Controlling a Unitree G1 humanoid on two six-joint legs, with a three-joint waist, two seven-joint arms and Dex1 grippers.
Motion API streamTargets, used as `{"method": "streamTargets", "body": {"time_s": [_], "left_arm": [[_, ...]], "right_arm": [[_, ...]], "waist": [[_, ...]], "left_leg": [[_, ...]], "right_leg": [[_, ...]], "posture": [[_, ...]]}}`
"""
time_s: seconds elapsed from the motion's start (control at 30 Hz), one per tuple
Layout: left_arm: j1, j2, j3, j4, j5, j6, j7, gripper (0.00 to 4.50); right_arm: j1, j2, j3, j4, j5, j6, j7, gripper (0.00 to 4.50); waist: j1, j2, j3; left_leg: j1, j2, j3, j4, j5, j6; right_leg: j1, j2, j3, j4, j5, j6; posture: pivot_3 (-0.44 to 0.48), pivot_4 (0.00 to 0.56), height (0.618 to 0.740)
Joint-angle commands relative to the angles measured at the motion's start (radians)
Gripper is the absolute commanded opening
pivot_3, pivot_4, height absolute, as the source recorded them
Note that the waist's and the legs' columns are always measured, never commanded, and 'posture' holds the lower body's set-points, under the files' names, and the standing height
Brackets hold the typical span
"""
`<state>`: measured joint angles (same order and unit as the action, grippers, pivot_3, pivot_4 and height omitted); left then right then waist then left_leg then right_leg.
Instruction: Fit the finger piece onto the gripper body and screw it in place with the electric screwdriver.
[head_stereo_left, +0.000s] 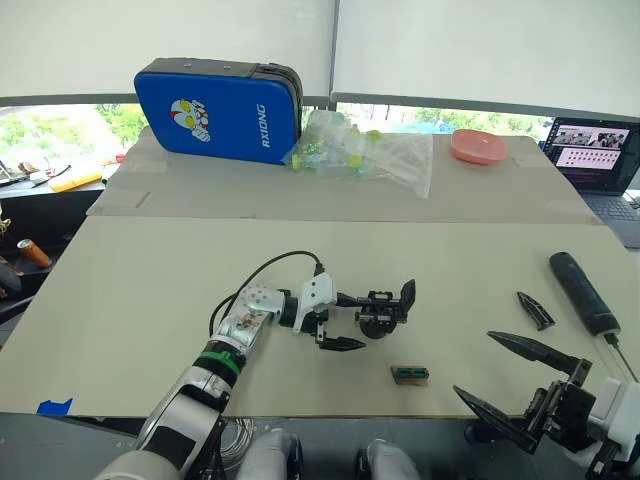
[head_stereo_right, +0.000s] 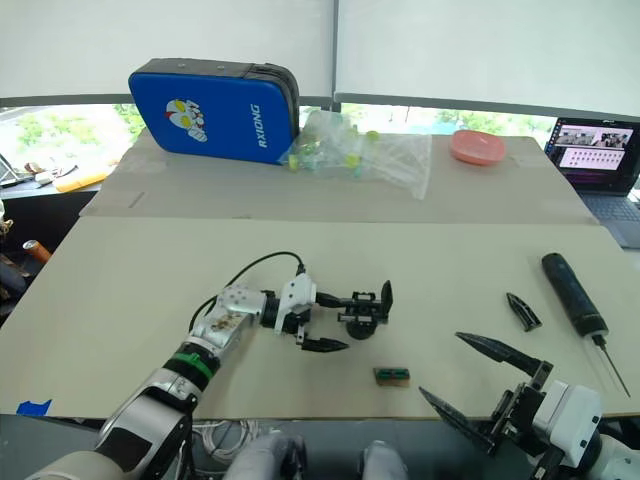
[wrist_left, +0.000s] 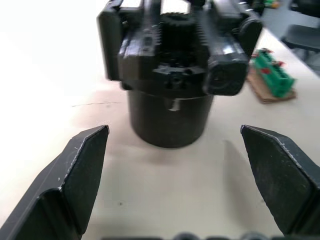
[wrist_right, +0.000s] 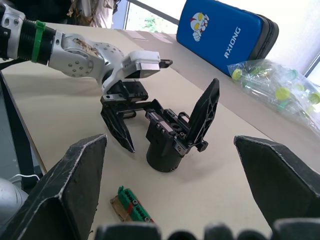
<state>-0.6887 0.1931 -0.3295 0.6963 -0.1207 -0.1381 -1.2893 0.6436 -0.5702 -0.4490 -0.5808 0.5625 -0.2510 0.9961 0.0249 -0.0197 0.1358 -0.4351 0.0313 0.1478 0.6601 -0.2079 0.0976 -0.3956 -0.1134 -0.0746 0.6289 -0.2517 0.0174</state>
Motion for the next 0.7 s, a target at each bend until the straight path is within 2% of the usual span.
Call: {"method": "streamTargets", "body": {"time_s": [0.03,0.37,0.47,0.57,0.7], "left_arm": [[-0.068,-0.042,0.003,0.069,0.009,-0.066,-0.031,4.46],[-0.147,-0.103,0.008,0.247,0.074,-0.186,-0.015,4.46],[-0.143,-0.109,0.015,0.259,0.078,-0.193,-0.018,3.59],[-0.130,-0.116,0.019,0.255,0.083,-0.196,-0.014,2.28],[-0.096,-0.123,0.052,0.200,0.060,-0.181,0.037,2.29]], "right_arm": [[0.011,-0.009,-0.037,-0.044,0.022,0.000,-0.003,4.50],[0.025,-0.041,-0.063,-0.060,0.039,0.021,0.004,4.50],[0.023,-0.040,-0.068,-0.070,0.039,0.034,-0.004,4.50],[0.023,-0.037,-0.069,-0.079,0.037,0.045,-0.010,4.50],[0.028,-0.037,-0.067,-0.087,0.035,0.054,-0.017,4.50]], "waist": [[0.002,0.000,0.000],[-0.001,0.000,0.000],[-0.001,0.000,0.000],[0.000,0.000,0.000],[0.000,0.000,0.000]], "left_leg": [[0.000,0.000,0.000,0.000,0.000,0.001],[-0.002,-0.002,0.000,0.001,-0.001,0.004],[-0.002,-0.002,0.000,0.001,-0.001,0.004],[-0.002,-0.002,0.000,0.001,-0.001,0.004],[-0.002,-0.002,0.000,0.001,-0.001,0.004]], "right_leg": [[0.000,0.000,0.000,0.000,0.000,0.001],[0.003,0.000,0.000,-0.001,0.001,0.002],[0.004,0.000,0.000,-0.001,0.001,0.002],[0.003,0.000,0.000,-0.001,0.001,0.002],[0.003,0.000,0.000,-0.001,0.001,0.002]], "posture": [[0.000,0.150,0.740],[0.000,0.150,0.740],[0.000,0.150,0.740],[0.000,0.150,0.740],[0.000,0.150,0.740]]}}
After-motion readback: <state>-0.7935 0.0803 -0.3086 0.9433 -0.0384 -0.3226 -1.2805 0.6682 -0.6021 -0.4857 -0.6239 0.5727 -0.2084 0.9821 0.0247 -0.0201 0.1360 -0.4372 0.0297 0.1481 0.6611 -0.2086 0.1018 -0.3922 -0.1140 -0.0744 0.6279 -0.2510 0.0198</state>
